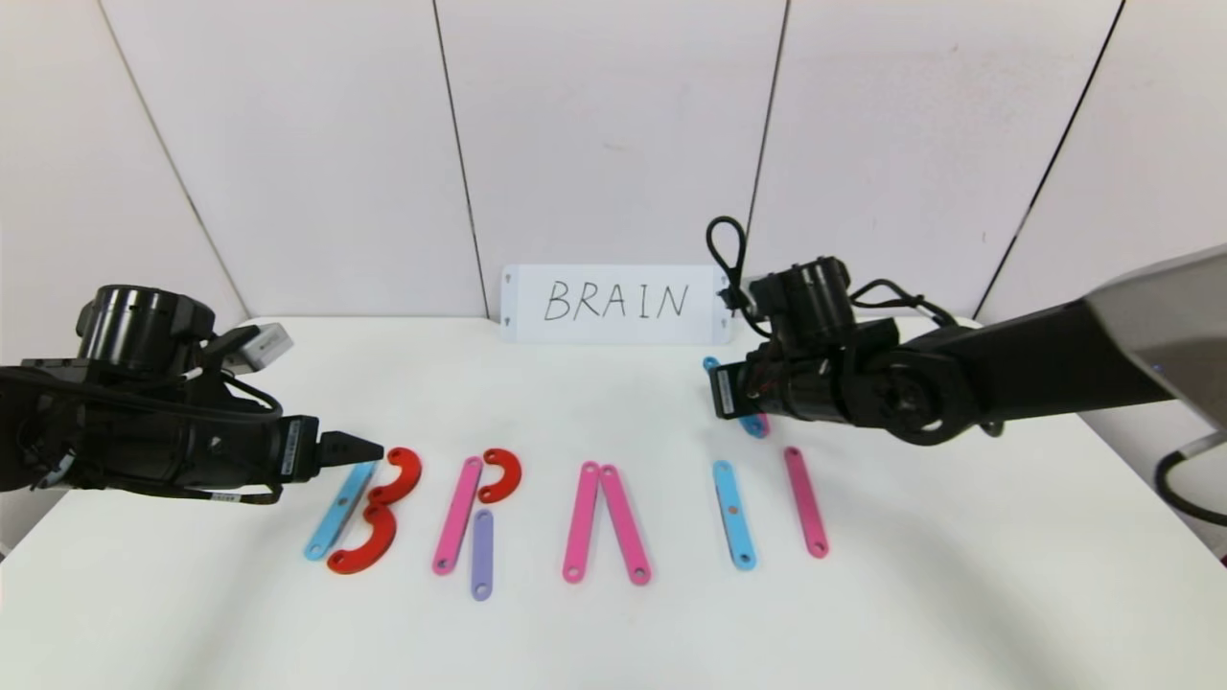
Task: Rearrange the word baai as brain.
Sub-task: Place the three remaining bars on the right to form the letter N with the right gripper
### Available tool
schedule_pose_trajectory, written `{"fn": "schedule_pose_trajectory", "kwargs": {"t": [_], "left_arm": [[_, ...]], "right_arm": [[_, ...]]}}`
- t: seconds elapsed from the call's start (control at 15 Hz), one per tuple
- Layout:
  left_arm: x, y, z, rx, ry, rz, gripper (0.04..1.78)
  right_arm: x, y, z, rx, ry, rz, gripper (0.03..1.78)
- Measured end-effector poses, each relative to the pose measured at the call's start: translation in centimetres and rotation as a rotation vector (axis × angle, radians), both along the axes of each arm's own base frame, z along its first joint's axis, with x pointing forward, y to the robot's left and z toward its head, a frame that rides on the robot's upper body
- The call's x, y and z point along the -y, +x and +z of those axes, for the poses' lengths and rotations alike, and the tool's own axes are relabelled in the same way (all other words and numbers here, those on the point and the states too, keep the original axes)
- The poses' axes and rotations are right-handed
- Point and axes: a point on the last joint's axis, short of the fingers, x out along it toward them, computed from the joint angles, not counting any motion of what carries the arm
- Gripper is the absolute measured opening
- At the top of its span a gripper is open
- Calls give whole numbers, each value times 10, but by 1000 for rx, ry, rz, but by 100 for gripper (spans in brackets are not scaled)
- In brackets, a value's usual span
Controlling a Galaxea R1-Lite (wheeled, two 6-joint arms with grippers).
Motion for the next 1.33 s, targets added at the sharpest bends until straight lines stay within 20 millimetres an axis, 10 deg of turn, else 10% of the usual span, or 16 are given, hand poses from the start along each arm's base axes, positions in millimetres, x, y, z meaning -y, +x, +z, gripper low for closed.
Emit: {"fn": "schedule_pose_trajectory", "kwargs": {"t": [0.67,1.33], "left_arm": [[1,-2,-1,-1,5,-12,174],[2,-2,-2,-4,5,-14,174]], "right_arm": [[101,-61,2,-46,-44,131,28],[125,-75,-44,-112,-68,128,28]]}}
